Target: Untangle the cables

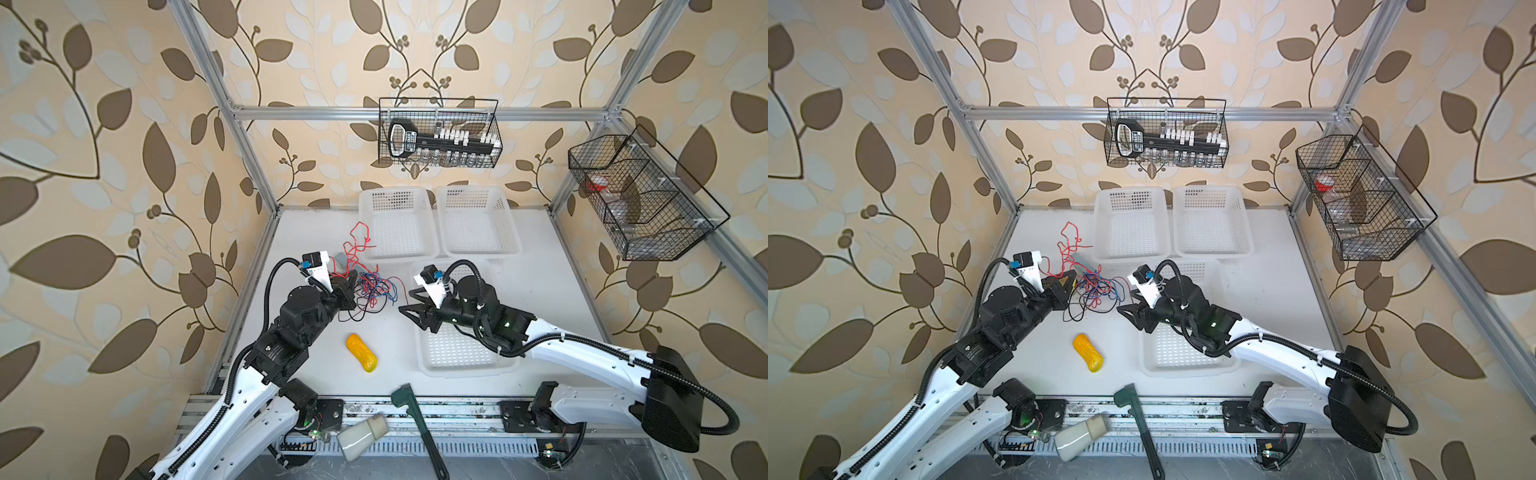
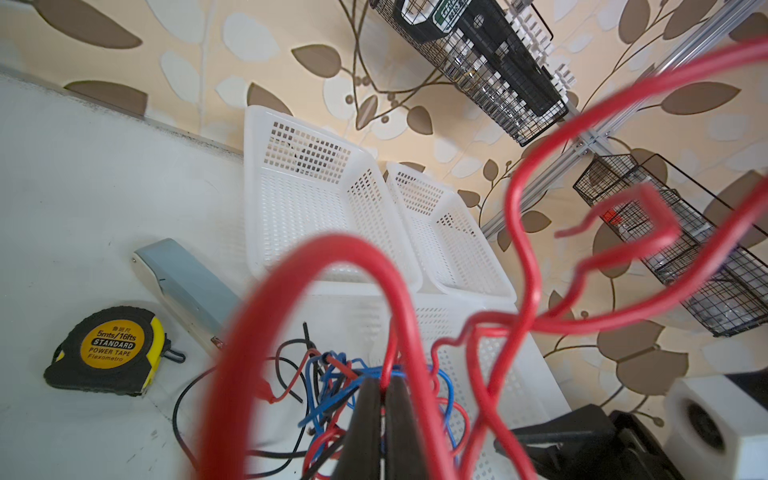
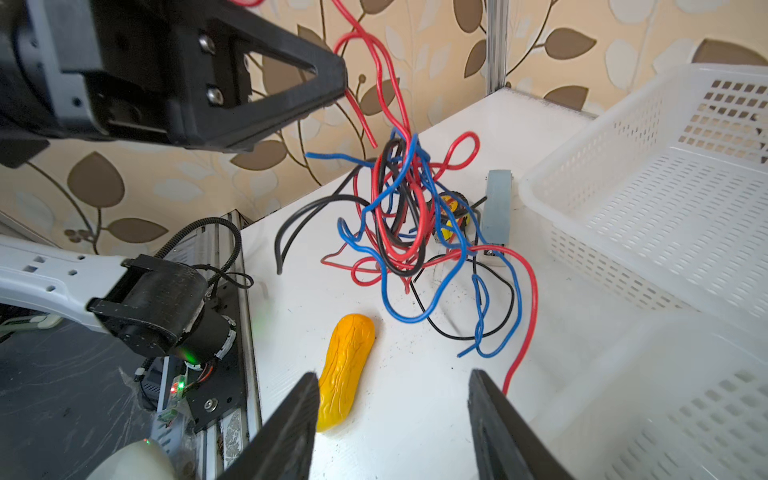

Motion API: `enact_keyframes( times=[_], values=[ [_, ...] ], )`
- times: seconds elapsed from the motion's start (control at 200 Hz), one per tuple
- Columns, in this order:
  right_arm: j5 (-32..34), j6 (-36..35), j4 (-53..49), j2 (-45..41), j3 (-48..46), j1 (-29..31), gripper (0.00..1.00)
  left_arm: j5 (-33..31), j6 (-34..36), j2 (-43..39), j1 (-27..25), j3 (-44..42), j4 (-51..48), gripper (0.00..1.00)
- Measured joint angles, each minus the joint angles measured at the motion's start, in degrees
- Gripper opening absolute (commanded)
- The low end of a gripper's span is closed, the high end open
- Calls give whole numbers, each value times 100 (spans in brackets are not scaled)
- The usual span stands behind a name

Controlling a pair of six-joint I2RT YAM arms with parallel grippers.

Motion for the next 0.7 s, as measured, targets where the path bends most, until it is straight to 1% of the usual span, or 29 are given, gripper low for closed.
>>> enact_keyframes(
  times=[0.205, 0.38, 0.54, 0.7],
  values=[
    [378, 50, -74, -4, 72, -103, 56, -20, -2, -125, 0, -24, -35, 0],
    [774, 90, -297, 378, 72, -184, 56, 216, -44, -46, 0, -173, 98, 0],
    [855, 103, -354, 780, 72, -184, 55, 415, -98, 203, 0, -289, 190, 0],
    [883, 142, -352, 1180, 153, -184, 54, 415, -168, 260, 0, -306, 155, 0]
  ],
)
